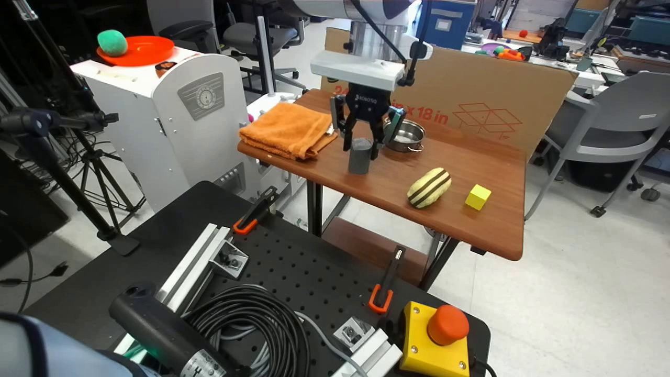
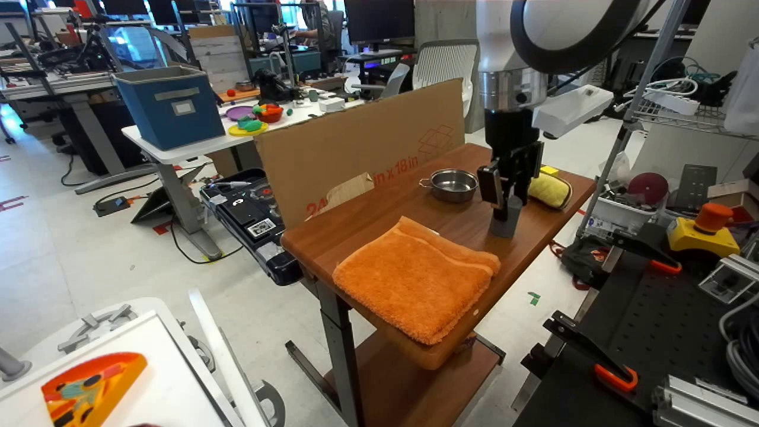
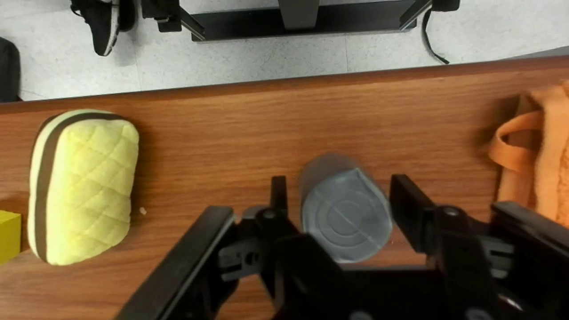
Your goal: Remove the block from the pot
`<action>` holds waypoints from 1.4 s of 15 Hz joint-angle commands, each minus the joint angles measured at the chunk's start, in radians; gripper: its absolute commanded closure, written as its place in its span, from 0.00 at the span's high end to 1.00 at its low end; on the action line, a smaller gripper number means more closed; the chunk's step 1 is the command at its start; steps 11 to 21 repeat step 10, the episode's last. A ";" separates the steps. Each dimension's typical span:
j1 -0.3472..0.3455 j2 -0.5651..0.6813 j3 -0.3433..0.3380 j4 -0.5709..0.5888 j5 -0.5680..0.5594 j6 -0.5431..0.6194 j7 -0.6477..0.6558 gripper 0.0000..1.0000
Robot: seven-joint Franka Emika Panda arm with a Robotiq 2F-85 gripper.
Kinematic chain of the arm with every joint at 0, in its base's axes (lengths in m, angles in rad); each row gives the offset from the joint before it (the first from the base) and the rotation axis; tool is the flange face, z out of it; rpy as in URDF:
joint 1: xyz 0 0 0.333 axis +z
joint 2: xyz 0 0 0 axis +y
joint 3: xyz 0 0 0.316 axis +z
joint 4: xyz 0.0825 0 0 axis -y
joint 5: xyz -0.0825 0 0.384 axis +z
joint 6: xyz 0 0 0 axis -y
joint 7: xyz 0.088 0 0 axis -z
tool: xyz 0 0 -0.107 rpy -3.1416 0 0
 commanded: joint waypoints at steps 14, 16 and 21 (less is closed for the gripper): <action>-0.014 -0.063 -0.002 -0.020 -0.016 -0.064 0.005 1.00; -0.014 -0.063 -0.002 -0.020 -0.016 -0.064 0.005 1.00; -0.014 -0.063 -0.002 -0.020 -0.016 -0.064 0.005 1.00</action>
